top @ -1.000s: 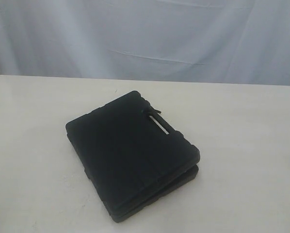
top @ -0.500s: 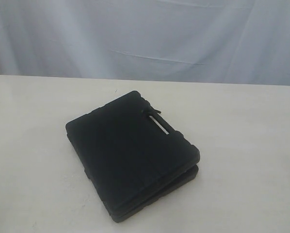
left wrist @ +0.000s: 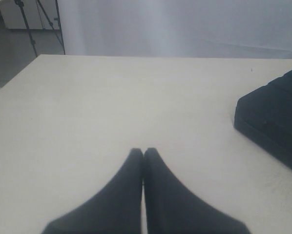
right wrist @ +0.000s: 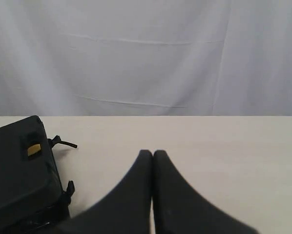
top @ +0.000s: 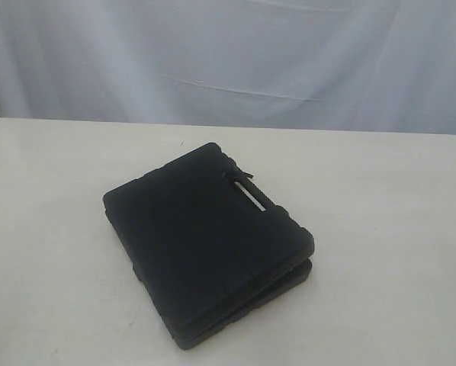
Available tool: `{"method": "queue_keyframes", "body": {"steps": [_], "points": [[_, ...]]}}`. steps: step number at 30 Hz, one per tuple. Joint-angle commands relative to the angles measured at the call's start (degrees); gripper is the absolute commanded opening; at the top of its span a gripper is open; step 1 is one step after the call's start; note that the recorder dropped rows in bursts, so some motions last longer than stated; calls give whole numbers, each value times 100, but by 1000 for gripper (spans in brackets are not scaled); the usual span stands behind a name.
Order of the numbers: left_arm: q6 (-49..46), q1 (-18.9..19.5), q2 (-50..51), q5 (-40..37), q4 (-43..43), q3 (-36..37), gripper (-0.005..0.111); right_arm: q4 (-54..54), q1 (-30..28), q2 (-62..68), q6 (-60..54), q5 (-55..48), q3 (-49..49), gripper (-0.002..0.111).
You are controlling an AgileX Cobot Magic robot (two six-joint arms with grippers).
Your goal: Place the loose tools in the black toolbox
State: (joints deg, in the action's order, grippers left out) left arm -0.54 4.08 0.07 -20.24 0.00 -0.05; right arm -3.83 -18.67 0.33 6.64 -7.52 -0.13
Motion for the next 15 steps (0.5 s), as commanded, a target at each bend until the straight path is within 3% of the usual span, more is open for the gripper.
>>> {"method": "queue_keyframes", "body": {"steps": [1,15], "points": [[12,-15,-7,62,0,5,0,189,-30,-33,-419,-50,13,-1],[12,-15,-7,62,0,5,0,247,-30,-33,-456,-934,13,-1]]}}
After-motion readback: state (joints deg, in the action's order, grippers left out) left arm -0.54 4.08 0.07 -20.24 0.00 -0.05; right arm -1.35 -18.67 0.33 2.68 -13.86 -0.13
